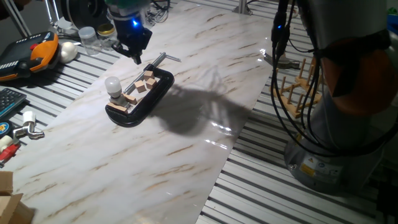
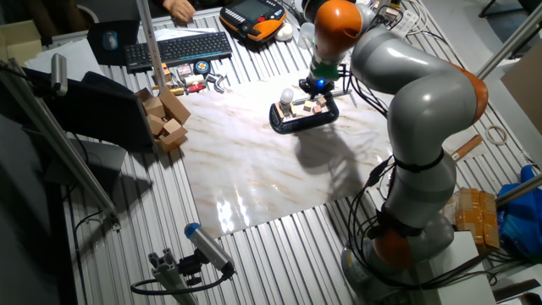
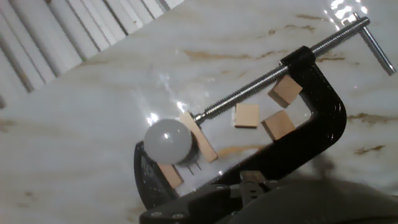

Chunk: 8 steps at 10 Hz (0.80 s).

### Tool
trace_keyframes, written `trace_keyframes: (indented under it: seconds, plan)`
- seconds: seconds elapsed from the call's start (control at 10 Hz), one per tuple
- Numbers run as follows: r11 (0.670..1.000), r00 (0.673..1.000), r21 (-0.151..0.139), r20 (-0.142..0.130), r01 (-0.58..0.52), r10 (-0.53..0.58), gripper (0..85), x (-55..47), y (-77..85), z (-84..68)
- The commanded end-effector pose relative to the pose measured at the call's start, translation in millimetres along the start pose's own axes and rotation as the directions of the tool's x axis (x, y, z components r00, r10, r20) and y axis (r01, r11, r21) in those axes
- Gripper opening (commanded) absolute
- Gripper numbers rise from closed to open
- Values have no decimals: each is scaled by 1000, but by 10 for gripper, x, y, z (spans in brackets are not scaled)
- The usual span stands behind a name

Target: Install the light bulb by rotating it

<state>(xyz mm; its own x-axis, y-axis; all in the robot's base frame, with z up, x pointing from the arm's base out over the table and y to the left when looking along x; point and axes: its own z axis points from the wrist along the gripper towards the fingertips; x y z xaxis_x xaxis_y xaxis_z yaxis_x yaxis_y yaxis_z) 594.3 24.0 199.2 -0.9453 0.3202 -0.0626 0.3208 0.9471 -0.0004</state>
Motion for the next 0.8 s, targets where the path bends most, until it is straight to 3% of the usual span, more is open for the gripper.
trace_keyframes:
  seconds: [0.0,0.3,0.7]
  plan:
    - [895,896,-24,9,445,-445,0,32,15,3]
    - [885,886,-46,-10,463,-464,0,74,12,10]
    - [874,874,-36,-30,484,-485,0,136,0,5]
